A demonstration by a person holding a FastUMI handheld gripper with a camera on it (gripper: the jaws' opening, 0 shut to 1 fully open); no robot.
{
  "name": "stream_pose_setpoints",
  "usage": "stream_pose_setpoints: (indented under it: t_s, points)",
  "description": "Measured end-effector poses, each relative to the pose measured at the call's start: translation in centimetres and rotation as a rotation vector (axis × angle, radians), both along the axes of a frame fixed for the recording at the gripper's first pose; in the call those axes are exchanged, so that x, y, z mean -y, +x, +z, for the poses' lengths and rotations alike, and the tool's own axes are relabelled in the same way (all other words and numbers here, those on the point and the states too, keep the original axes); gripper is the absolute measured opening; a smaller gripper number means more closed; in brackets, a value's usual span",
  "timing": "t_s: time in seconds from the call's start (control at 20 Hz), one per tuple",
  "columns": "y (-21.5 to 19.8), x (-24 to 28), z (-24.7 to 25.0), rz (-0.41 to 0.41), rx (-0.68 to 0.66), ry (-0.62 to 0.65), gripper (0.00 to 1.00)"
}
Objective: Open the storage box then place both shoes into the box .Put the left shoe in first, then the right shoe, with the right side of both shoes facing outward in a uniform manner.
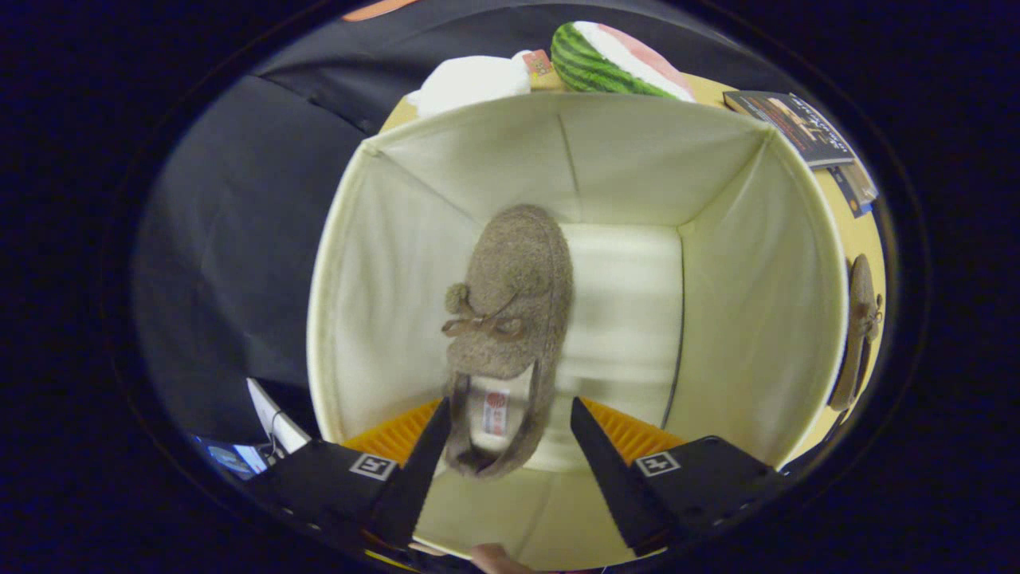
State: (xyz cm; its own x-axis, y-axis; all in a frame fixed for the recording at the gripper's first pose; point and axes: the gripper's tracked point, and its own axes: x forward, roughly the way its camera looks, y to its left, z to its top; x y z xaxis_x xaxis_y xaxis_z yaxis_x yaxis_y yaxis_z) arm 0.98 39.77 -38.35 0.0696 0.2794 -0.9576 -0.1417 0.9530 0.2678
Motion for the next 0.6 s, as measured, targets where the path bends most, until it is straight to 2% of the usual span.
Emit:
stream_pose_setpoints:
  t_s: [0.05, 0.35, 0.6]
  points:
    - [-0.2, 0.5, 0.9, 0.019, 0.012, 0.005, 0.96]
    - [-1.5, 4.8, 8.2, 0.126, 0.090, 0.082, 0.97]
    - [-1.4, 12.4, 11.6, 0.142, 0.139, 0.105, 0.97]
